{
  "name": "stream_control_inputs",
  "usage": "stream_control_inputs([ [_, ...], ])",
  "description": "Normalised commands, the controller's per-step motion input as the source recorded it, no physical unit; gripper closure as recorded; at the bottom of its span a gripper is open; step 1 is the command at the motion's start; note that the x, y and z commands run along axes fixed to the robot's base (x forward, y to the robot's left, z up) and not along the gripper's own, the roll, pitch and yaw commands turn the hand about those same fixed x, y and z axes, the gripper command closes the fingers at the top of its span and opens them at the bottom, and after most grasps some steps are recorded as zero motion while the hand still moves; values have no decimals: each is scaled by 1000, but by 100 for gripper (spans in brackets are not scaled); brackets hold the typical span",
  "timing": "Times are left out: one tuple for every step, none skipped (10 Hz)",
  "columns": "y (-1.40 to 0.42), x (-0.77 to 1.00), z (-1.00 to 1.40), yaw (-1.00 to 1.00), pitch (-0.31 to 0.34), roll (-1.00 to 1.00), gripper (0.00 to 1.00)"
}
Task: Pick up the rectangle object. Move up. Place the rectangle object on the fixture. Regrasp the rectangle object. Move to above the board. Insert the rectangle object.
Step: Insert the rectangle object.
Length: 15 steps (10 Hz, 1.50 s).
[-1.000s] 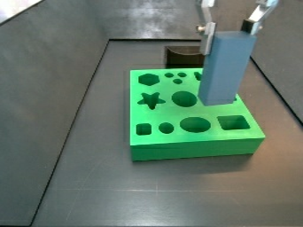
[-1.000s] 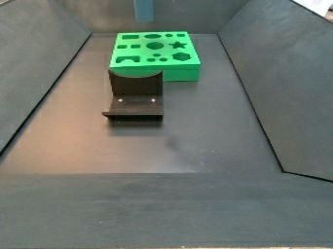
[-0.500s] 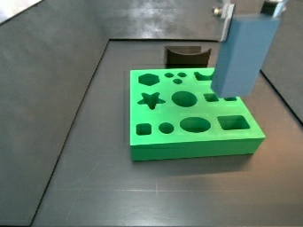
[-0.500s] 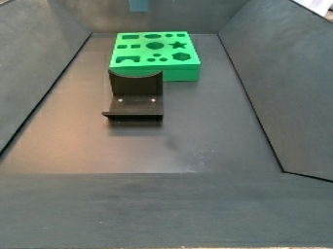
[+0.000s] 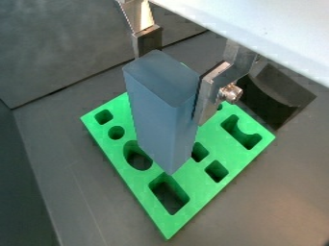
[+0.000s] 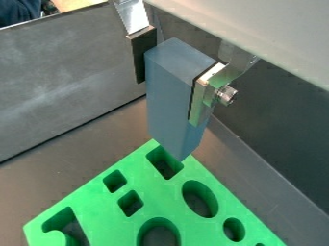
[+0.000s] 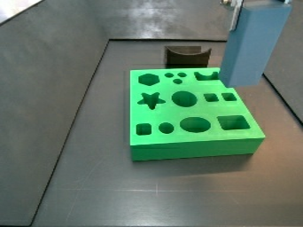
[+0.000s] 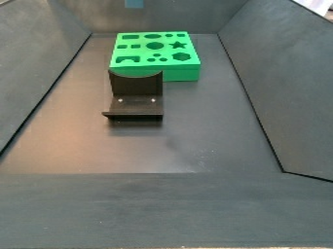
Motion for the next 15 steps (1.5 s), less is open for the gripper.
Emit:
stream_control_inputs([
  [0, 1000, -106, 0, 0, 260, 100],
  [0, 1000, -194, 0, 0, 254, 100],
  [0, 1000, -254, 0, 0, 240, 100],
  [-54, 1000, -437, 0, 0, 164, 100],
  [-86, 1000, -517, 0, 0, 91, 100],
  [-106, 1000, -569, 0, 0, 40, 100],
  [-157, 1000, -640, 0, -1, 0, 100],
  [-163, 1000, -646, 0, 0, 0, 100],
  [-249, 1000, -629, 0, 0, 23, 100],
  [-306, 1000, -606, 0, 0, 53, 100],
  [-157, 457, 0, 0, 130, 189, 100],
  [0, 169, -69, 0, 40, 90, 100],
  [0, 580, -206, 0, 91, 150, 100],
  [171, 623, -240, -9, 99, 140, 100],
  [0, 451, -103, 0, 79, 83, 100],
])
